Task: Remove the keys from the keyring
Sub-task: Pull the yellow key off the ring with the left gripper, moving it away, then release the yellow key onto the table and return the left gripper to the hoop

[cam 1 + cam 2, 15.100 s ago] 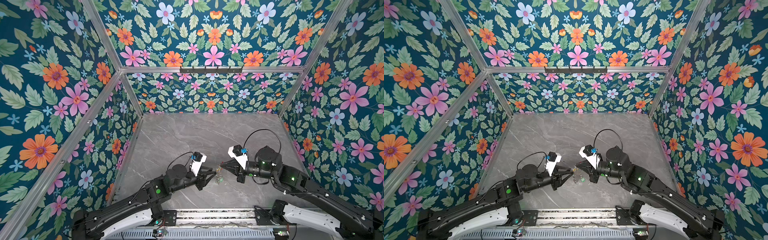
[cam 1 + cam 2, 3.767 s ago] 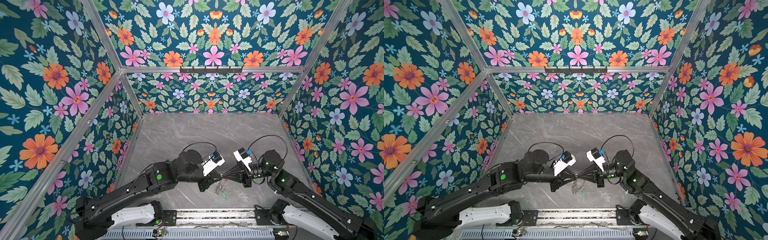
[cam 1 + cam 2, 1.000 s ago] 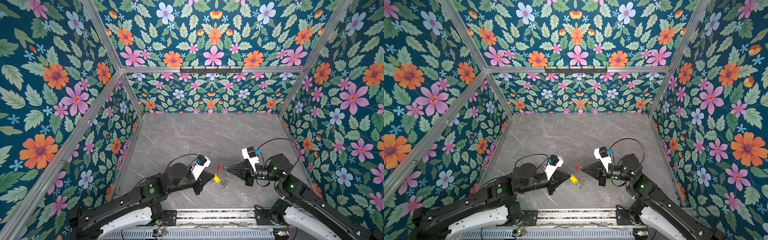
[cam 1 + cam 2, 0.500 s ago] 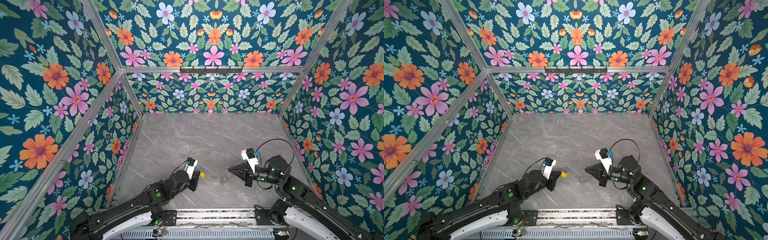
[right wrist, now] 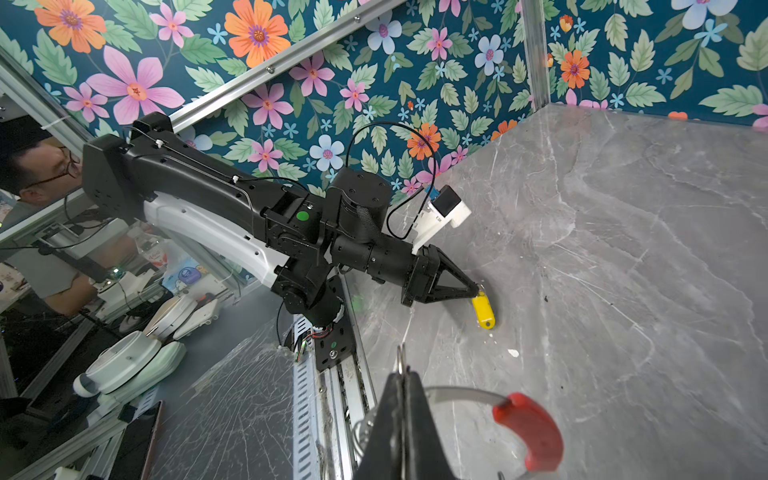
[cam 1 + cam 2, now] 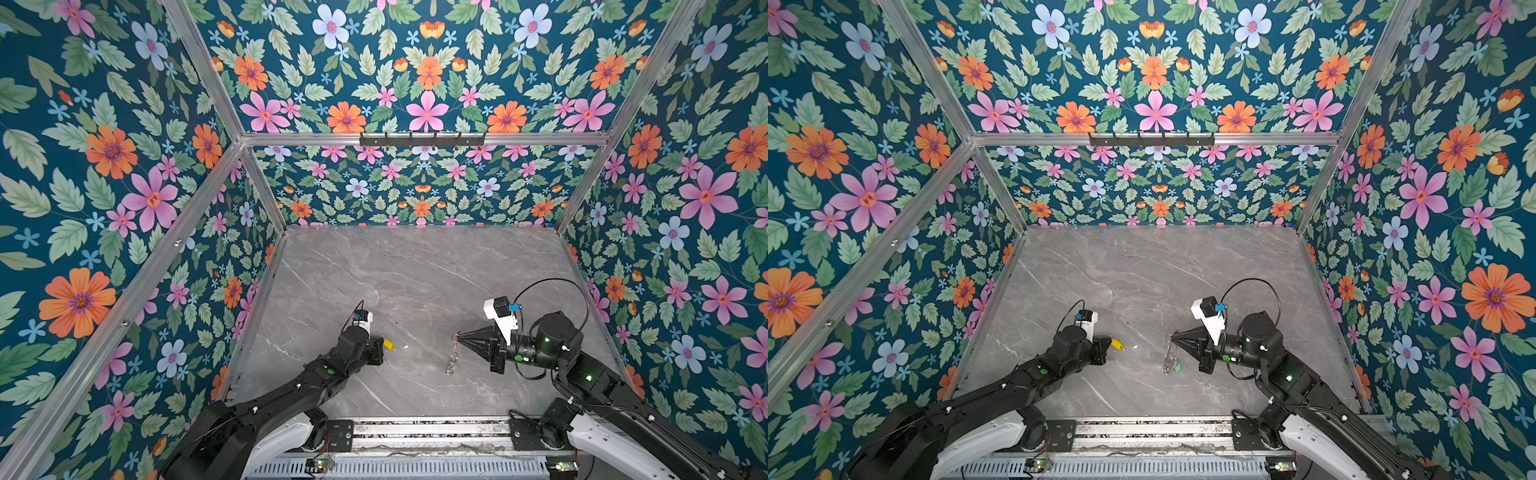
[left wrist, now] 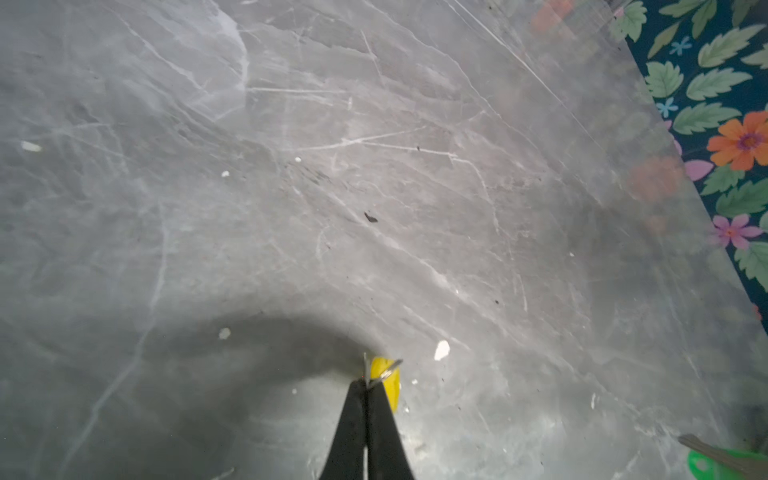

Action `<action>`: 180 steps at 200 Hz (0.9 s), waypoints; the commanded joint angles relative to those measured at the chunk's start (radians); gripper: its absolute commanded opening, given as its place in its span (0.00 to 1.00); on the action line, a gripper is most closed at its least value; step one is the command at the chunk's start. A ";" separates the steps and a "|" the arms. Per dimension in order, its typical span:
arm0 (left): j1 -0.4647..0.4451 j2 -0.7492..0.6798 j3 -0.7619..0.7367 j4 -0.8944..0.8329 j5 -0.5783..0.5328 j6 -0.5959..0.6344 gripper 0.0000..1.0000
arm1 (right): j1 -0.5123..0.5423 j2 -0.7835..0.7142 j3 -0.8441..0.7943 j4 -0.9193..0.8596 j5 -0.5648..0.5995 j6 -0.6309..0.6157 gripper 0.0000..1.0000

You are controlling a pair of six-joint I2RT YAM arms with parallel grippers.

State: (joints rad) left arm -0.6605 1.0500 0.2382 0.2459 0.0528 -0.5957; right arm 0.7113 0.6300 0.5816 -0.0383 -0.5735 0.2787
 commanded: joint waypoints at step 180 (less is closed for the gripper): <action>-0.476 -0.164 0.358 -0.076 -0.107 0.095 0.72 | 0.176 0.151 0.116 -0.003 0.444 0.100 0.00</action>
State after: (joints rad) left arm -1.0809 0.8452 0.5735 0.1570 0.0505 -0.5564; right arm 0.8192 0.7528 0.6571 -0.0528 -0.3027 0.3908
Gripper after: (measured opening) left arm 0.719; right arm 0.050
